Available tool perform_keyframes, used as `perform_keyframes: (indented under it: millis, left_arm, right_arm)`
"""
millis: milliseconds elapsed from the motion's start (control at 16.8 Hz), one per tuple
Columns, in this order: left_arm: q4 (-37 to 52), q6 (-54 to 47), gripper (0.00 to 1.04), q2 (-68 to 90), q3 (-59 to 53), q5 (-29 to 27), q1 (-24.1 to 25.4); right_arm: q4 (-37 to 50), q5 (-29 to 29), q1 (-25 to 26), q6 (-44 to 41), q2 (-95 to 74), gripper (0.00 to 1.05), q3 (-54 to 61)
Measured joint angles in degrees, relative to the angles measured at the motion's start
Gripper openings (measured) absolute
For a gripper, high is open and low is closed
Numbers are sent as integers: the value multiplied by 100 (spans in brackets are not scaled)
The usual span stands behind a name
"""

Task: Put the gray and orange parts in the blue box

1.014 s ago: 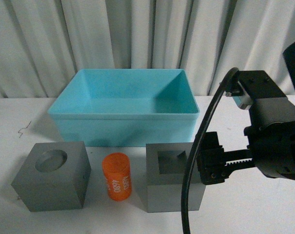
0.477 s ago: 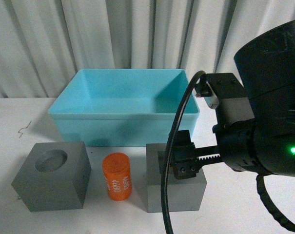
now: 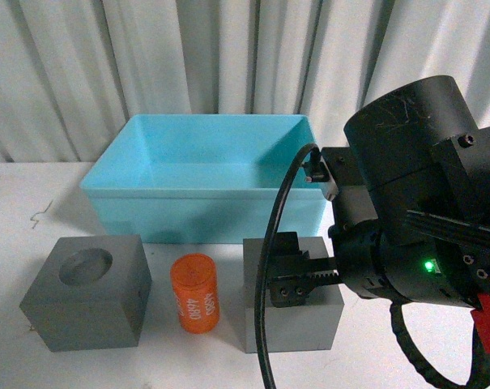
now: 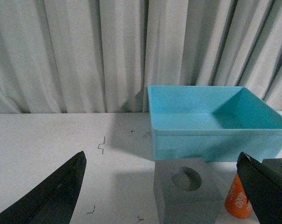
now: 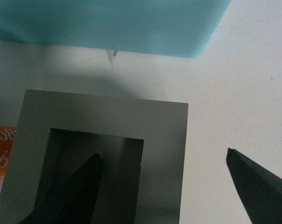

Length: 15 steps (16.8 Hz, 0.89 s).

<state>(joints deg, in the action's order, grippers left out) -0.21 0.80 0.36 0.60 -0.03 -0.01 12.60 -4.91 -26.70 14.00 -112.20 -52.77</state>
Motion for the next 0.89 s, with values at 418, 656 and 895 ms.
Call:
perform_keyframes:
  millis: [418, 656, 895]
  left_arm:
    - [0, 0, 98, 0, 0, 0, 0]
    - [0, 0, 98, 0, 0, 0, 0]
    - [0, 0, 98, 0, 0, 0, 0]
  right_arm:
    - [66, 101, 81, 160, 398, 19, 420]
    - [-151, 446, 774, -109, 2277, 19, 660]
    - [507, 640, 1475, -415, 1784, 19, -1401]
